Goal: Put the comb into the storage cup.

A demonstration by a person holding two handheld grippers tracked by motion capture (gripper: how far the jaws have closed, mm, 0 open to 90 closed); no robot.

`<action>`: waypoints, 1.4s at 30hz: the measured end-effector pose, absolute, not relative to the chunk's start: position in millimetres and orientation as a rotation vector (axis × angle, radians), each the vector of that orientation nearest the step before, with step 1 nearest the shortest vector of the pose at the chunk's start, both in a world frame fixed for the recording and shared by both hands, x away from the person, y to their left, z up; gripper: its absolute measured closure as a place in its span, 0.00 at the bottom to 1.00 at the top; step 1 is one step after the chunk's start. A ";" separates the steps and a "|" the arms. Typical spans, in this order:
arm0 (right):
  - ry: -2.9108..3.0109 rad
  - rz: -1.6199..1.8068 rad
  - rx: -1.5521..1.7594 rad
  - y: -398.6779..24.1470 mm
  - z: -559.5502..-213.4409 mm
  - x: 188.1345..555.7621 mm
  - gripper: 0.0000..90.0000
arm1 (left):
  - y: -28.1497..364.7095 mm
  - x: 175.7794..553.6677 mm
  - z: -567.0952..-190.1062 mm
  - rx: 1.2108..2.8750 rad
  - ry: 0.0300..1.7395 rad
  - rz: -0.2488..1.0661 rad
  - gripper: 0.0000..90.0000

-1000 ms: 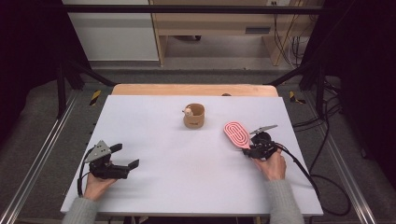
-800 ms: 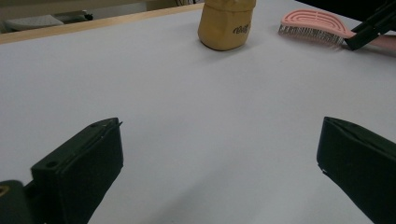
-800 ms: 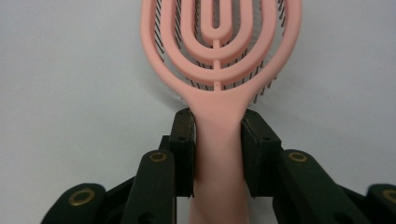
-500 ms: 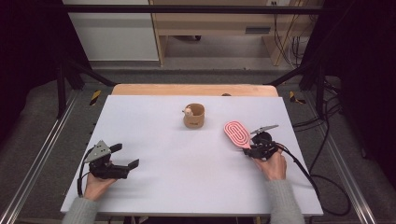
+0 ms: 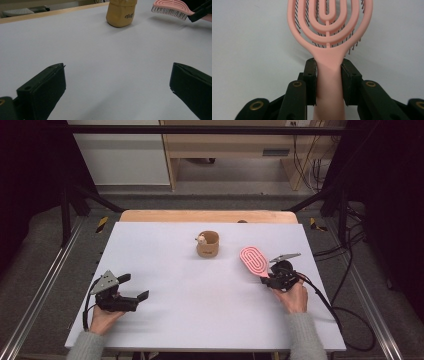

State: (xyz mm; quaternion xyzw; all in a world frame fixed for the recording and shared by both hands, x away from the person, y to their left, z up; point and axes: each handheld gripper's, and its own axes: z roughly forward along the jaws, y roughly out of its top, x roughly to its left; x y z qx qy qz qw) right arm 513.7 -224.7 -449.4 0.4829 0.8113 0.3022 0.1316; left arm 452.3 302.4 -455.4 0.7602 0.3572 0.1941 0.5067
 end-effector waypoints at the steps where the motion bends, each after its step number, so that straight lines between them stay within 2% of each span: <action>1: 2.355 0.877 1.402 -224.7 -449.4 513.7 0.78 | 302.4 452.3 -455.4 1.833 0.861 0.468 0.00; 42: 2.299 1.110 1.301 -222.0 -423.5 498.7 0.78 | 298.9 451.5 -453.3 1.825 0.860 0.470 0.00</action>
